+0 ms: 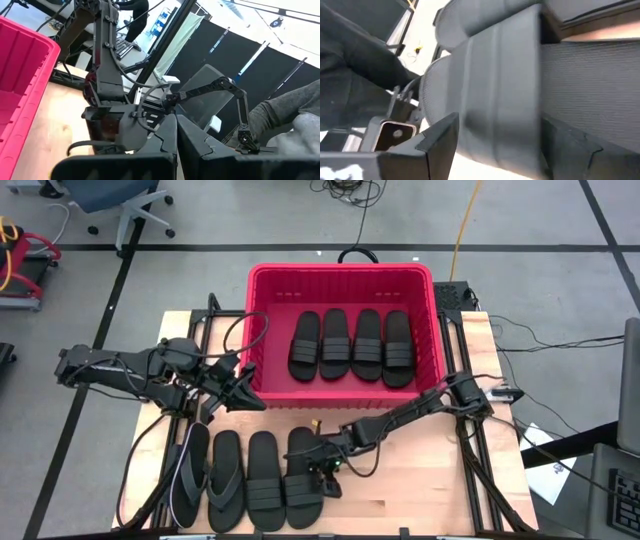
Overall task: Pick and place slides into bin
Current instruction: Put the black slide into the red bin
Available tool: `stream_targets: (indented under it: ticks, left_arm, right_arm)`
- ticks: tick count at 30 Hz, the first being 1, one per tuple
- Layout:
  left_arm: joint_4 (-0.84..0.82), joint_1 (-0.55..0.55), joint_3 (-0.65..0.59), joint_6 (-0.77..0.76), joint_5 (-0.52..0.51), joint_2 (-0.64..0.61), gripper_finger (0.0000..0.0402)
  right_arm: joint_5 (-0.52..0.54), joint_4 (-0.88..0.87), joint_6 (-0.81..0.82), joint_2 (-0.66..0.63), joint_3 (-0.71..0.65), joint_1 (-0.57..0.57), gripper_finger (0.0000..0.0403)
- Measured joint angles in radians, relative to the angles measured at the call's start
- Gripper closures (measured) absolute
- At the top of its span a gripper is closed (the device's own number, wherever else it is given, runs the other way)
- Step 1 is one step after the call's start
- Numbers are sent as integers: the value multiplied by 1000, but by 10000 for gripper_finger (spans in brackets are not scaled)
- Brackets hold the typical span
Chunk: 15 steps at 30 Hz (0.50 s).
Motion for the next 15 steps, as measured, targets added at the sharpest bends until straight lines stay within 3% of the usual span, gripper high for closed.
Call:
stream_targets:
  ticks: [6, 9, 13, 15]
  left_arm:
    - [-1, 0, 0, 7, 0, 0, 396]
    - [-1, 0, 0, 22, 0, 0, 396]
    - [-1, 0, 0, 23, -9, 0, 396]
    - [-1, 0, 0, 23, -14, 0, 396]
  right_arm:
    - [2, 0, -1, 0, 0, 22, 186]
    - [3, 1, 4, 0, 0, 22, 245]
    - [10, 4, -3, 0, 0, 22, 356]
    - [-7, 2, -3, -9, 0, 23, 389]
